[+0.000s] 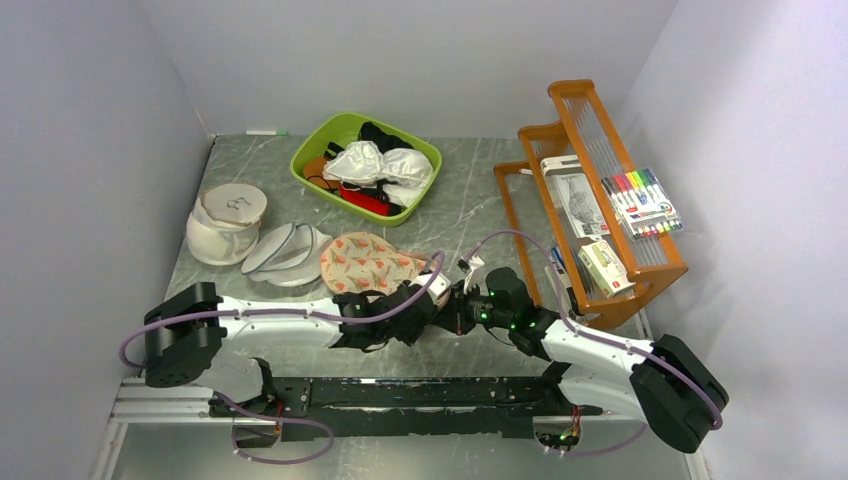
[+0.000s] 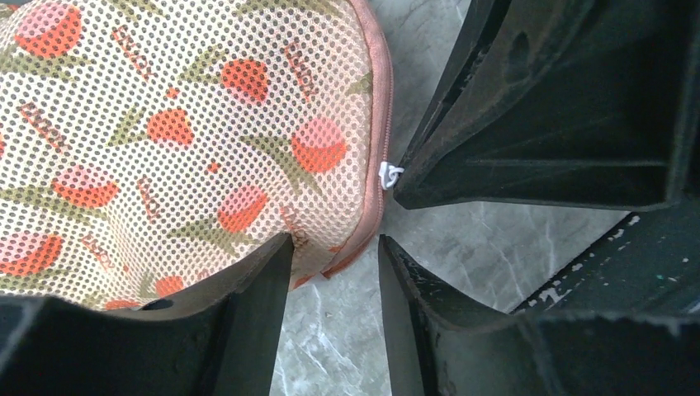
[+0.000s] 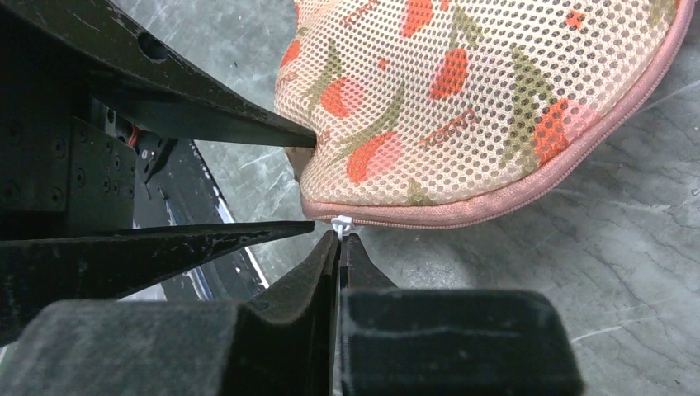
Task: Unzip the laundry bag and remove the bra
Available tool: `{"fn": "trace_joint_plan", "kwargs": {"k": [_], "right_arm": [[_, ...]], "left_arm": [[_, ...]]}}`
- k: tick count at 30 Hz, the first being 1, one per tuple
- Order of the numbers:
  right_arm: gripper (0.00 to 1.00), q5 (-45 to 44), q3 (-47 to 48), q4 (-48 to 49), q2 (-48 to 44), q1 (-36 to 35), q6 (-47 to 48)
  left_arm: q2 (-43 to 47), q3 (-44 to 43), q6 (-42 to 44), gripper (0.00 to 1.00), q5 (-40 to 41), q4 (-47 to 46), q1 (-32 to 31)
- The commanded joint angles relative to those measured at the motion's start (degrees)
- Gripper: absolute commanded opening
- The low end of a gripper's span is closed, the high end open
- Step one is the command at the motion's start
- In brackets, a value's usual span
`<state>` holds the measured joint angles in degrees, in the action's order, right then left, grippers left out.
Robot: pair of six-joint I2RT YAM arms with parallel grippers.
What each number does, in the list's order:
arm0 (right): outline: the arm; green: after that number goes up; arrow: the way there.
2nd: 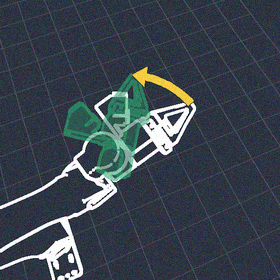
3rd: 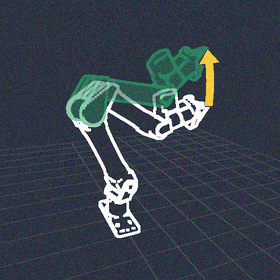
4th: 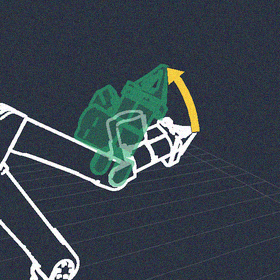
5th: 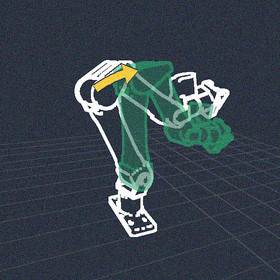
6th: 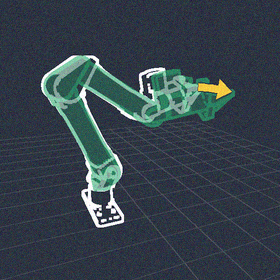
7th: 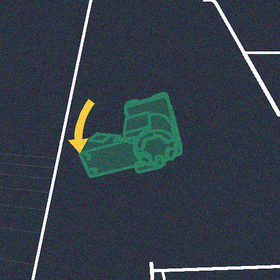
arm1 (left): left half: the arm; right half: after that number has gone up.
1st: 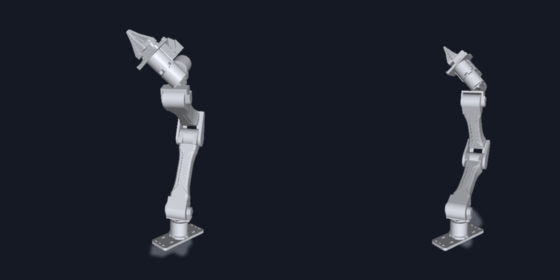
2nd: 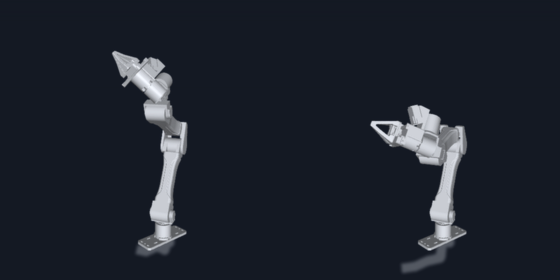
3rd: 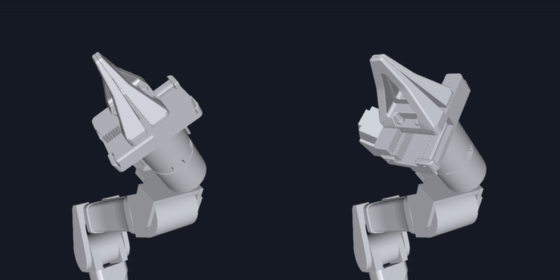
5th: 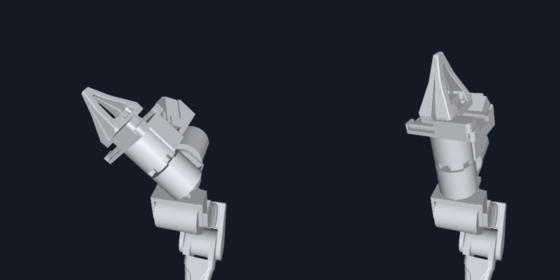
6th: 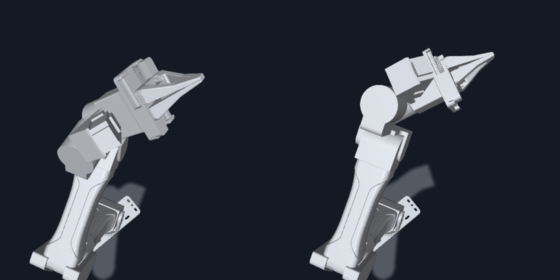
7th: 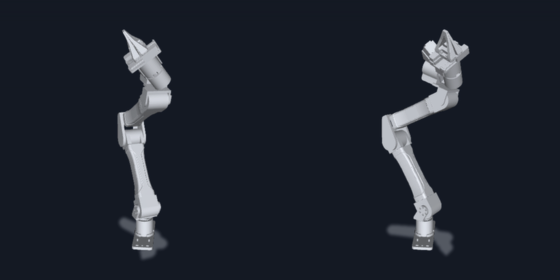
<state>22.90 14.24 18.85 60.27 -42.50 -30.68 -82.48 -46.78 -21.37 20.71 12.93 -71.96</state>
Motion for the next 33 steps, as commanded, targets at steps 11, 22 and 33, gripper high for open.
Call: {"fn": "trace_joint_plan", "kwargs": {"k": [11,22,33], "right_arm": [[0.0,-15.54,-1.82,-1.47,-2.73,1.23,-2.85],[0.0,-20.85,8.12,-5.63,9.04,7.29,5.5],[0.0,5.16,-1.37,-1.26,-0.9,6.04,1.18]], "left_arm": [[2.56,2.06,-2.61,0.07,2.77,0.25,-0.05],[3.84,6.65,-9.56,0.07,2.62,1.64,0.07],[3.52,6.53,-9.11,0.21,2.5,-1.0,0.45]]}}
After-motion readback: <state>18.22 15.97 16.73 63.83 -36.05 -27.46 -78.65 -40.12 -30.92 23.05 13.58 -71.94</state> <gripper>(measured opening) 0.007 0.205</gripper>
